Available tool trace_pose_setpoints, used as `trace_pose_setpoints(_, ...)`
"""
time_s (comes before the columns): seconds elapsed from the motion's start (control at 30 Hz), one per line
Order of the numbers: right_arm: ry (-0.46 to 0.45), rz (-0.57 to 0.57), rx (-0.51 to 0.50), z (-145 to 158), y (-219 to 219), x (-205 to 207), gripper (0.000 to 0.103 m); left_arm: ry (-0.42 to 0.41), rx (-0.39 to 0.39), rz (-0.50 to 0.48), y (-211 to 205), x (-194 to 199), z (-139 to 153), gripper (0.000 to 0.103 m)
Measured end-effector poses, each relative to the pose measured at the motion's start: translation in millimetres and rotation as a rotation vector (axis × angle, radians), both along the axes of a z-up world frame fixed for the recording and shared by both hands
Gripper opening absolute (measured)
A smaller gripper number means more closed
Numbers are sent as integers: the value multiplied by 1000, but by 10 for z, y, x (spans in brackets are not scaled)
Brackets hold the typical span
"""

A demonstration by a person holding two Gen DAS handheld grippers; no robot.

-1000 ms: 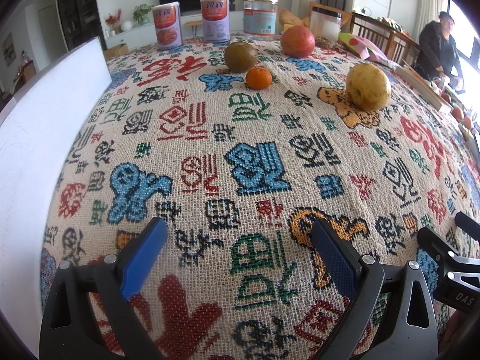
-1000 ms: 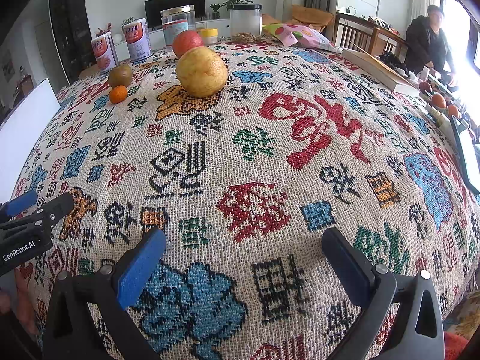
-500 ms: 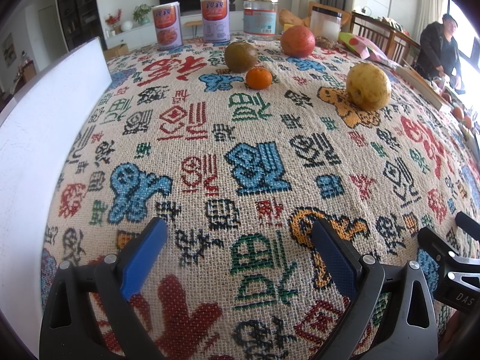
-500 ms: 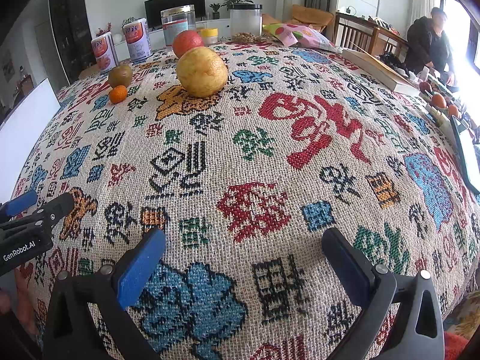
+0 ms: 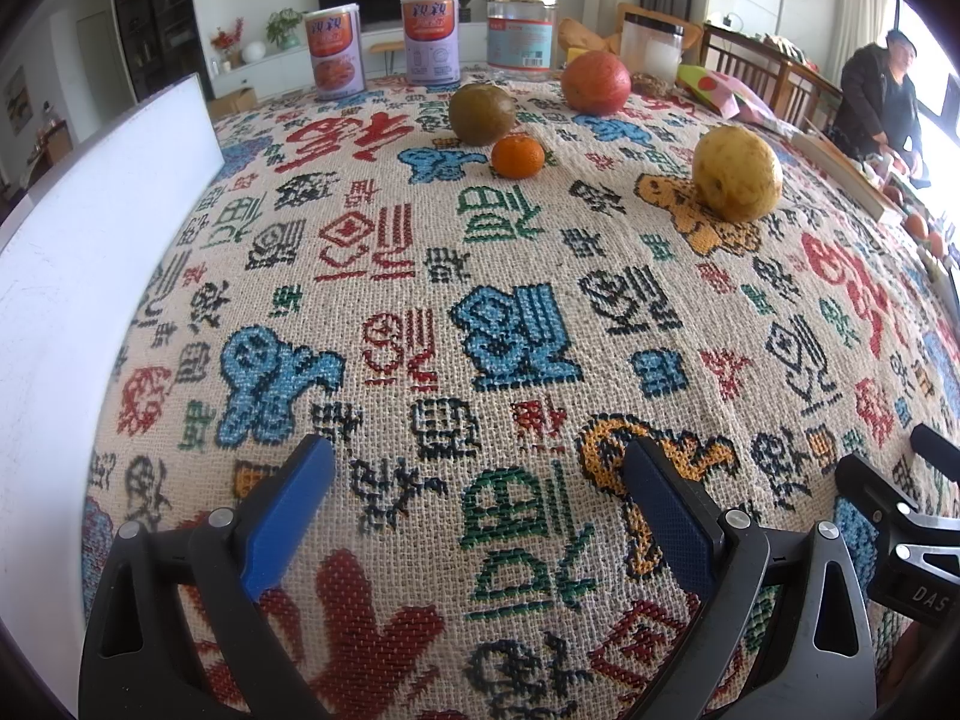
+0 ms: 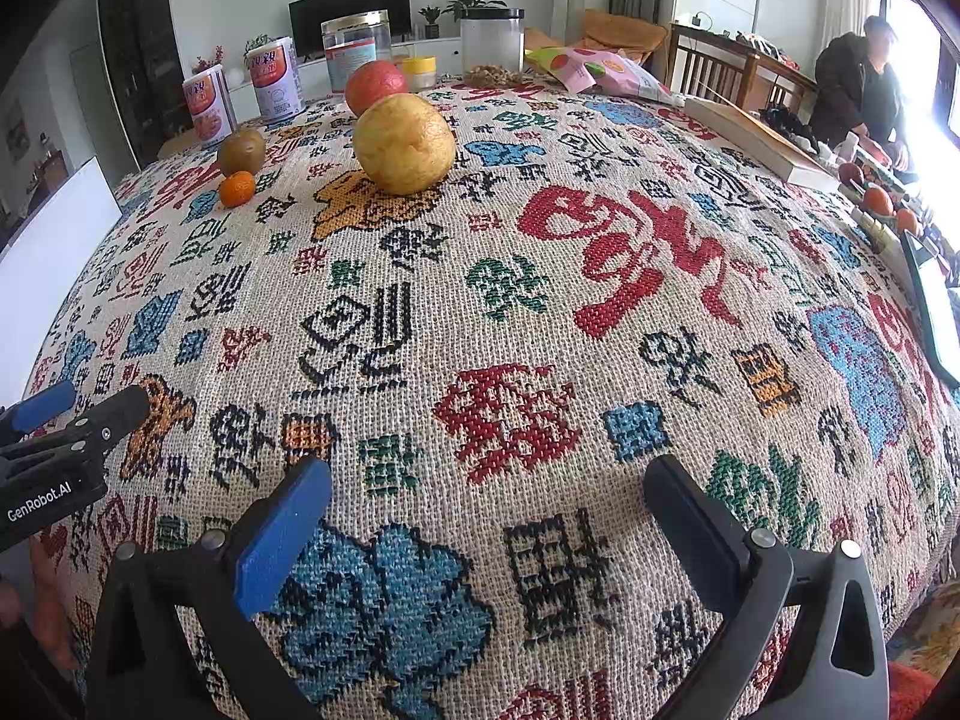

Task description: Organize fruits

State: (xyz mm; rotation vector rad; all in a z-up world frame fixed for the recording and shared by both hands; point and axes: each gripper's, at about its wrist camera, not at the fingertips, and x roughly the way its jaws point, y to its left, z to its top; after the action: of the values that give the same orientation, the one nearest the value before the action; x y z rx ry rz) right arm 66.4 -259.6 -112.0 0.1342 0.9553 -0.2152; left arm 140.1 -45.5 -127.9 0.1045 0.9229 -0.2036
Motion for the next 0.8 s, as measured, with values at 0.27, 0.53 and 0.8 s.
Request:
trace_pose_setpoints(0.27,0,0,0,0,2,0,103,62,-43,-43,-78,353,96,97)
trace_pose_setpoints(0.53,0,1,0,-1,2,1,103,7,-118,25,-395,1544,151,90)
trace_pose_setpoints(0.8,0,-1,1,-2,20,0,103,-39,-109,24,-293,1479,119,29)
